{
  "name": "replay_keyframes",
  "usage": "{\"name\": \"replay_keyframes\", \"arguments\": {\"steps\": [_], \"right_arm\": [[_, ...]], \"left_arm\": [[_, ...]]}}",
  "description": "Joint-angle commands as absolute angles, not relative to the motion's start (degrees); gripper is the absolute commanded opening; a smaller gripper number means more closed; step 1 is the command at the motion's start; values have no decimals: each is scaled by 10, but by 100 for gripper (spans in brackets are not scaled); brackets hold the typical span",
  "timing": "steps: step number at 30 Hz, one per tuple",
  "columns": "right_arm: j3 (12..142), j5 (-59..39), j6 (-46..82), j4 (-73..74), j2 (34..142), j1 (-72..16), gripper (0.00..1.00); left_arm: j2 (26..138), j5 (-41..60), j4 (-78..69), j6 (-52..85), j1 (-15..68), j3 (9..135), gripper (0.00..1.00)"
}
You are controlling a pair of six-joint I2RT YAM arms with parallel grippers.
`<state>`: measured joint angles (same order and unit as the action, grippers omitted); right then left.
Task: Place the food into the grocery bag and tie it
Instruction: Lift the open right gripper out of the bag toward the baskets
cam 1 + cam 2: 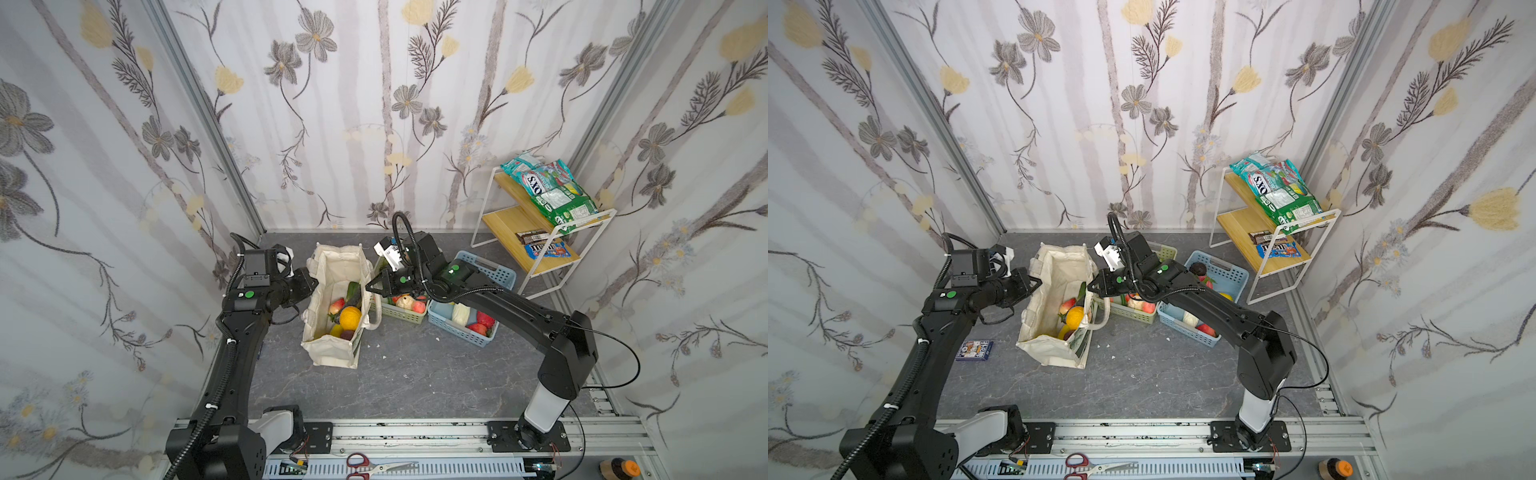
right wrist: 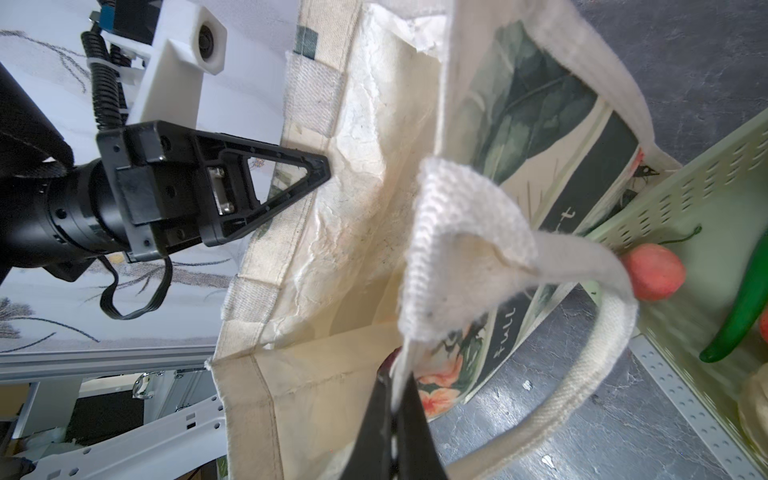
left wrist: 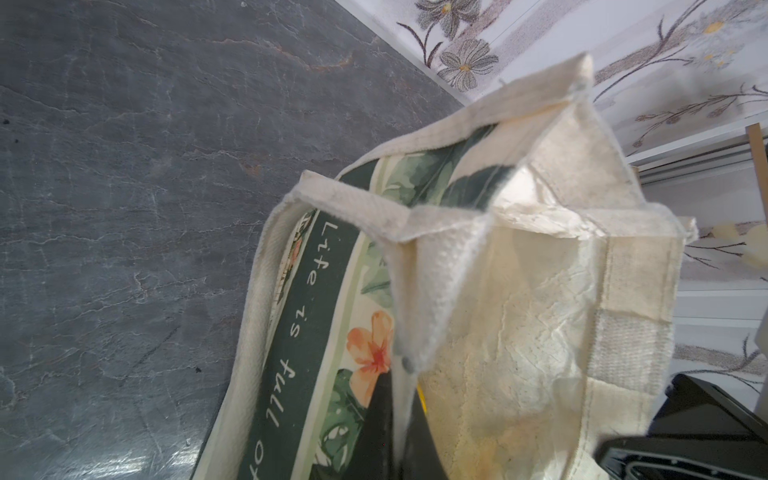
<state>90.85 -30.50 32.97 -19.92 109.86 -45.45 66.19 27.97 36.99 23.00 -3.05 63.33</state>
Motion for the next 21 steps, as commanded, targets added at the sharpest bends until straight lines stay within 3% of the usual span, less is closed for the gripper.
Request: {"name": "replay_keyframes", "arguments": {"steps": [1, 10, 18, 21], "right_arm": [[912, -315, 335, -163, 1108, -452, 0], [904, -313, 336, -163, 1119, -449, 10], [902, -308, 332, -168, 1102, -437, 33], [902, -305, 330, -171, 1094, -432, 37]], "left_arm": [[662, 258, 357, 236, -31, 622, 0], [662, 235, 364, 236, -33, 612, 0], [664, 232, 364, 234, -36, 611, 1], [665, 233, 364, 233, -37, 613, 10]]}}
